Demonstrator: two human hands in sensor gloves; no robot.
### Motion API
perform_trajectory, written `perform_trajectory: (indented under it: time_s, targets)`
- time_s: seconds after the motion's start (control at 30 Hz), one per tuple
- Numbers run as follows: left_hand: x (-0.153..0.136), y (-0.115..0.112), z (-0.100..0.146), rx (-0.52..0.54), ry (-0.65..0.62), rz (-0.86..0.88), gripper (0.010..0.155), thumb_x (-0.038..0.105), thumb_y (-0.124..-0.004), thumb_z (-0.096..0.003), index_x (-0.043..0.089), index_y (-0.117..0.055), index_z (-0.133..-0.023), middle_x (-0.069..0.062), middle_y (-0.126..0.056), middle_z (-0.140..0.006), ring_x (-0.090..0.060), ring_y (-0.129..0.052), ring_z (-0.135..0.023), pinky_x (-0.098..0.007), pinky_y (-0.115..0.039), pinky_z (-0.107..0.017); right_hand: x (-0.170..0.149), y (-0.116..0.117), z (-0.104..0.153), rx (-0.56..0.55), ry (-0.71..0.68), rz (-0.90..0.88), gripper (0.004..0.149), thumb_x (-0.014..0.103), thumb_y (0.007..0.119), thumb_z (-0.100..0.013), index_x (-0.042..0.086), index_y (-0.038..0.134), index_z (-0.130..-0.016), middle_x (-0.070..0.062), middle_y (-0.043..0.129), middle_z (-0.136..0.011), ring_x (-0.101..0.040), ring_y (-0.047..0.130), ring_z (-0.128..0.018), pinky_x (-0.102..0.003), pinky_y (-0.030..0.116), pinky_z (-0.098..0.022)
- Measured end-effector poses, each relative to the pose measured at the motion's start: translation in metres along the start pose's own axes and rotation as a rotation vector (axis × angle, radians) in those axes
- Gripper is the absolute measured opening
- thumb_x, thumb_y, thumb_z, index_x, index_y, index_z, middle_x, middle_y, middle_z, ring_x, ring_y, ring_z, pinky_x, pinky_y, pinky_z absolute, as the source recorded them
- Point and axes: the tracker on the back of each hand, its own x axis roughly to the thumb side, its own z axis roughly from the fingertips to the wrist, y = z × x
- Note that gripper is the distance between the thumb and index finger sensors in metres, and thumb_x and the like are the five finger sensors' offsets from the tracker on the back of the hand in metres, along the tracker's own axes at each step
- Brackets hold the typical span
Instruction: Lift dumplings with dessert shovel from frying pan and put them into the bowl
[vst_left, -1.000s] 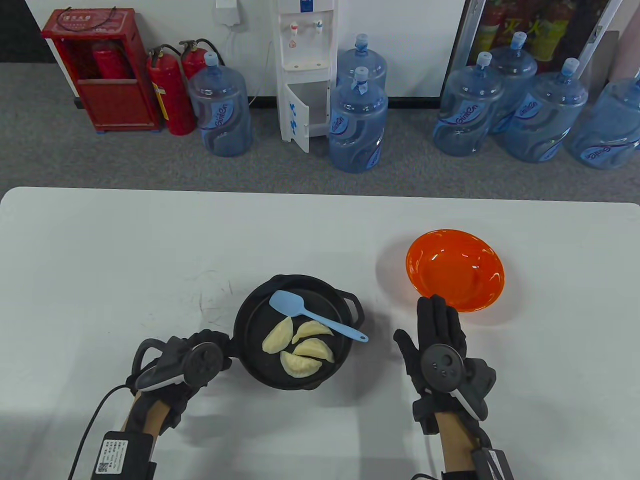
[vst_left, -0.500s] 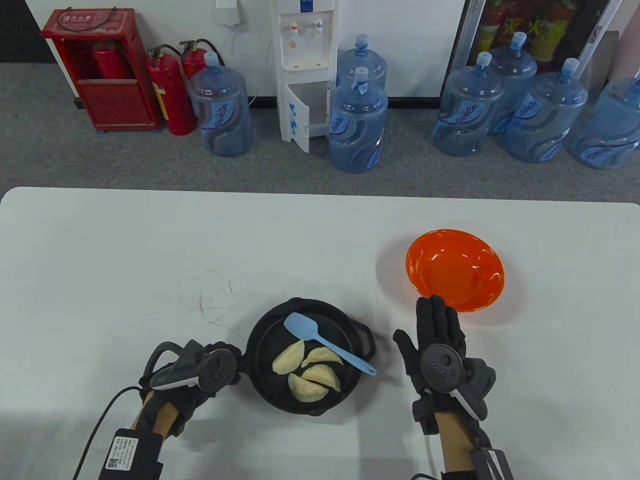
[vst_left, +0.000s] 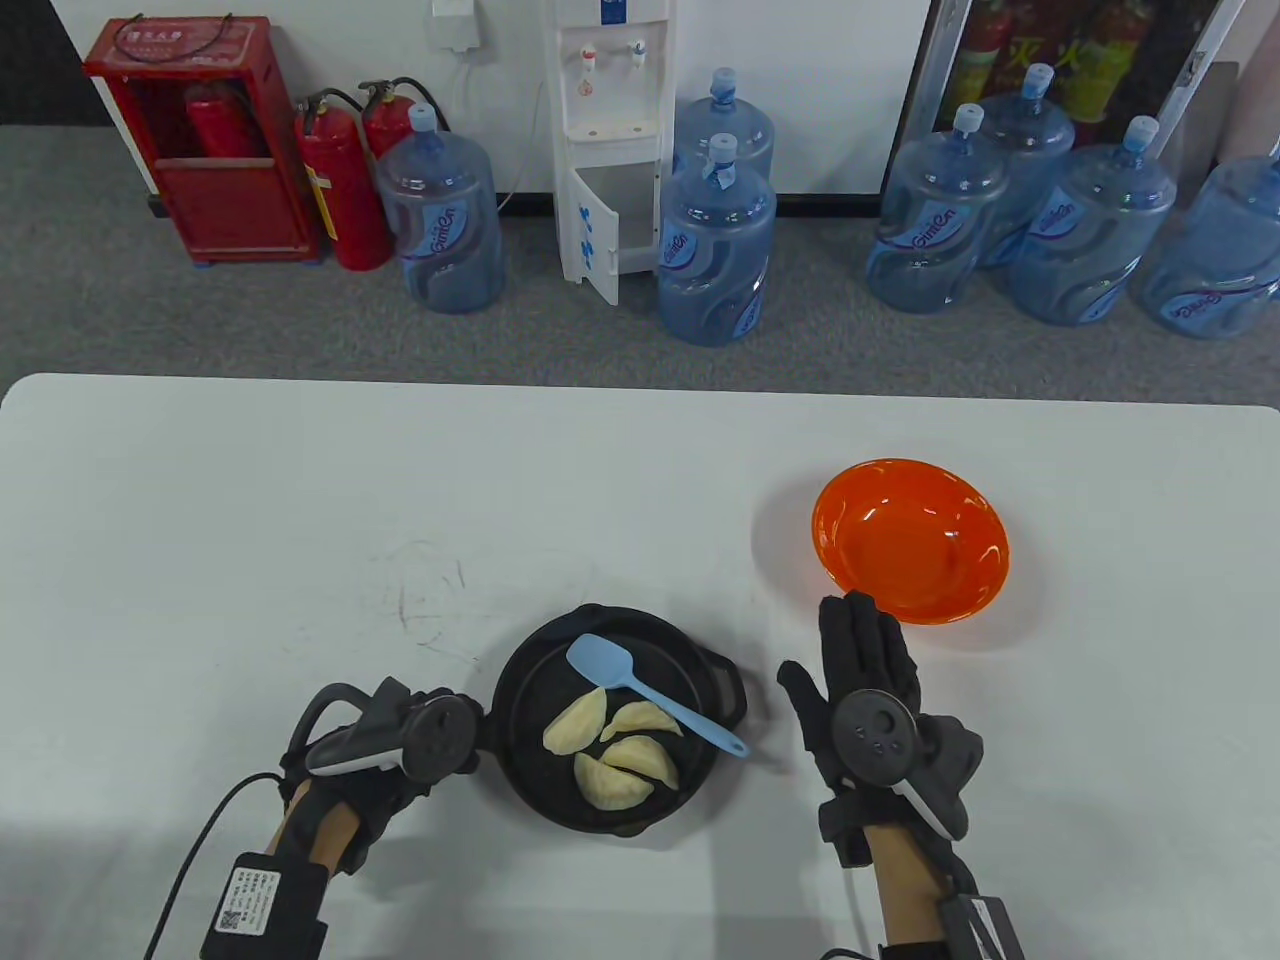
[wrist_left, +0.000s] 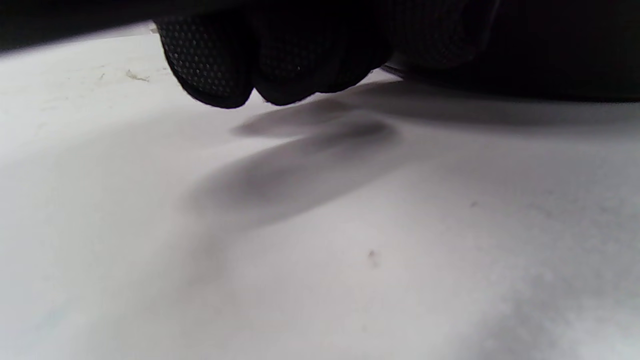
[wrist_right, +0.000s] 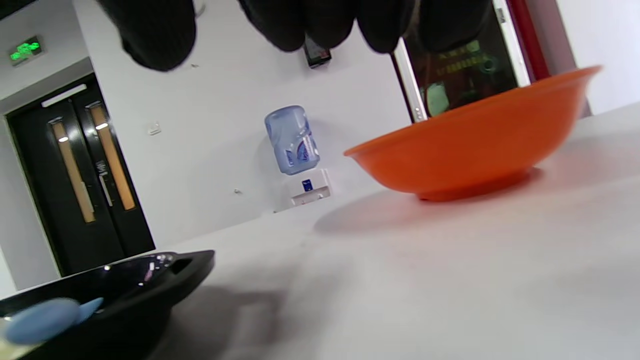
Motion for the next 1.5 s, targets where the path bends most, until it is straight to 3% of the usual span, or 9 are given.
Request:
perform_trajectory:
  time_s: [0.23, 0.47, 0.8, 0.97, 1.13, 1.27, 1.37, 1.5]
  targets:
    - [-0.001, 0.0, 0.0, -0.011, 0.011, 0.006, 0.054, 0.045, -0.07, -0.0563, 0.022, -0.061, -0.105, 0.004, -0.081, -0.093, -0.009, -0.096, -0.065, -0.046, -0.082, -0.07, 0.035, 0.009, 0.002, 0.002, -0.148, 0.088, 0.065, 0.052, 0.071, -0.064, 0.016, 0.059, -0.117, -0.014, 0.055, -0.123, -0.039, 0.062, -0.106, -0.052, 0.062, -0.078]
    - [-0.001, 0.0, 0.001, -0.025, 0.02, -0.006, 0.055, 0.044, -0.071, -0.0566, 0.022, -0.06, -0.106, 0.004, -0.08, -0.094, -0.009, -0.096, -0.067, -0.047, -0.082, -0.071, 0.067, 0.031, 0.005, 0.118, -0.276, 0.213, 0.054, 0.049, 0.076, -0.062, 0.022, 0.073, -0.109, -0.008, 0.071, -0.116, -0.033, 0.077, -0.096, -0.052, 0.069, -0.073]
    - [0.0, 0.0, 0.001, -0.026, 0.025, -0.01, 0.055, 0.044, -0.071, -0.0566, 0.022, -0.061, -0.106, 0.004, -0.08, -0.094, -0.009, -0.096, -0.067, -0.046, -0.082, -0.071, 0.098, 0.057, 0.002, 0.293, -0.323, 0.487, 0.05, 0.048, 0.077, -0.061, 0.022, 0.079, -0.104, -0.009, 0.068, -0.116, -0.034, 0.072, -0.095, -0.056, 0.061, -0.076]
    - [0.0, -0.001, 0.001, -0.026, 0.024, -0.011, 0.055, 0.044, -0.071, -0.0566, 0.022, -0.061, -0.106, 0.004, -0.08, -0.094, -0.009, -0.096, -0.067, -0.046, -0.082, -0.071, 0.106, 0.065, -0.003, 0.324, -0.294, 0.51, 0.051, 0.046, 0.076, -0.062, 0.014, 0.082, -0.101, -0.015, 0.062, -0.117, -0.036, 0.067, -0.094, -0.059, 0.058, -0.076]
    - [0.0, -0.001, 0.001, -0.03, 0.024, -0.009, 0.055, 0.044, -0.071, -0.0566, 0.022, -0.061, -0.106, 0.004, -0.08, -0.094, -0.009, -0.097, -0.067, -0.046, -0.082, -0.071, 0.111, 0.068, -0.003, 0.278, -0.287, 0.516, 0.048, 0.038, 0.075, -0.062, 0.006, 0.082, -0.097, -0.017, 0.063, -0.115, -0.036, 0.07, -0.091, -0.059, 0.061, -0.073]
    - [0.0, -0.001, 0.001, -0.031, 0.025, -0.009, 0.055, 0.044, -0.071, -0.0566, 0.022, -0.061, -0.106, 0.004, -0.08, -0.094, -0.009, -0.097, -0.067, -0.046, -0.082, -0.071, 0.113, 0.061, -0.005, 0.215, -0.257, 0.525, 0.048, 0.034, 0.073, -0.061, 0.003, 0.077, -0.098, -0.024, 0.061, -0.113, -0.037, 0.077, -0.088, -0.055, 0.073, -0.069]
    - [0.0, -0.001, 0.001, -0.035, 0.028, -0.004, 0.055, 0.044, -0.071, -0.0568, 0.022, -0.061, -0.106, 0.004, -0.08, -0.094, -0.009, -0.096, -0.067, -0.046, -0.082, -0.071, 0.112, 0.047, -0.005, 0.189, -0.25, 0.502, 0.048, 0.031, 0.072, -0.061, 0.002, 0.071, -0.098, -0.028, 0.057, -0.111, -0.038, 0.084, -0.087, -0.051, 0.081, -0.064]
    - [0.0, -0.001, 0.001, -0.04, 0.03, -0.005, 0.055, 0.044, -0.071, -0.0567, 0.022, -0.06, -0.106, 0.004, -0.08, -0.094, -0.009, -0.096, -0.067, -0.046, -0.082, -0.071, 0.11, 0.022, 0.002, 0.114, -0.297, 0.462, 0.047, 0.03, 0.069, -0.061, 0.008, 0.065, -0.102, -0.027, 0.065, -0.109, -0.035, 0.092, -0.082, -0.045, 0.088, -0.057]
